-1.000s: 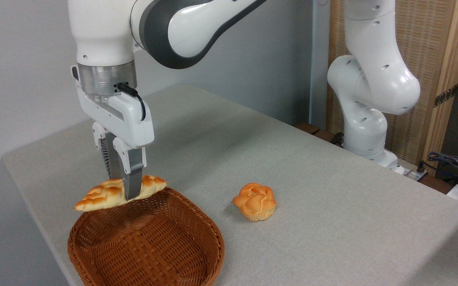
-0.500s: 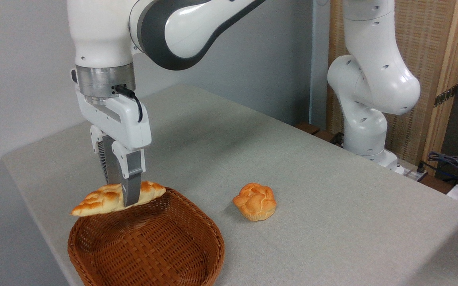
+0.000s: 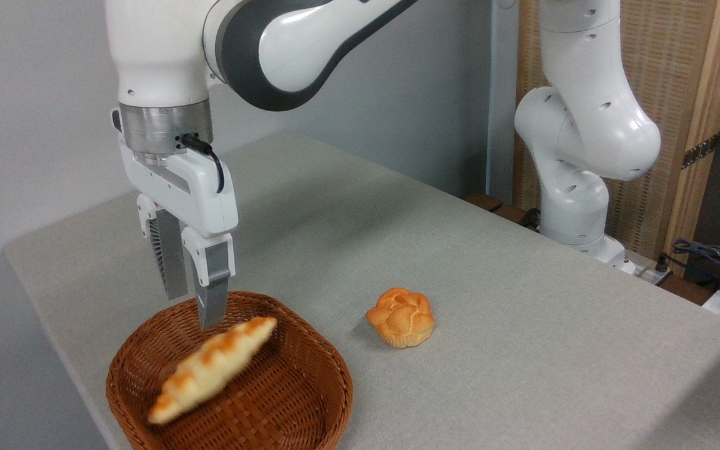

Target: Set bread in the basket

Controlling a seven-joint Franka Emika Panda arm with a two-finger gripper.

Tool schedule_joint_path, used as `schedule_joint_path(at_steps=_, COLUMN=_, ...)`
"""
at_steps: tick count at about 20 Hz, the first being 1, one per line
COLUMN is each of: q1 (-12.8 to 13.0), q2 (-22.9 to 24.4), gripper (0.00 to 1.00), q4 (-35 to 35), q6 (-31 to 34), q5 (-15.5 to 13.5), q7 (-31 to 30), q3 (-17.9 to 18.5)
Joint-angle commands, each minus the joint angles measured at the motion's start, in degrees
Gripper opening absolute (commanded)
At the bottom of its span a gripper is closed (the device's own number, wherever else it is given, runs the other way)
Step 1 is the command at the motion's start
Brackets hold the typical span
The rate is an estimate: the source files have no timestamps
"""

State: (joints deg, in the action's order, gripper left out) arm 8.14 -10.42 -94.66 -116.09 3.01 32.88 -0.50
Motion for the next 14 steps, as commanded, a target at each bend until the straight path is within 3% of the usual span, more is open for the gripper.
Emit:
schedule_joint_path(at_steps=1, q1=0.2, q2=0.3, gripper=1.0, q4=0.4, q6=0.0, q5=1.1, q7=-1.2, q3=0.0)
schedule_joint_path(at_steps=6, q1=-0.1, q2=3.8, gripper=1.0, q4=0.6, q6=4.7, q5=-0.6, q7=-1.2, q3=-0.1)
schedule_joint_path(at_steps=8, q1=-0.3, q2=6.1, gripper=1.0, q4=0.3, q6=10.5, q5=-3.3, q7=-0.9, q3=-0.6)
schedule_joint_path(at_steps=10, q1=-0.5, q2=7.2, gripper=1.0, q4=0.4, q6=16.1, q5=-3.7, q7=-0.4, q3=-1.3)
schedule_joint_path(at_steps=12, q1=-1.1, q2=9.6, gripper=1.0, q4=0.4, q6=20.2, q5=-4.2, q7=3.7, q3=-1.3)
schedule_joint_path(at_steps=14, q1=-3.4, q2=11.3, gripper=1.0, q4=0.3, q6=23.5, q5=-6.8, q7=8.2, q3=-1.3)
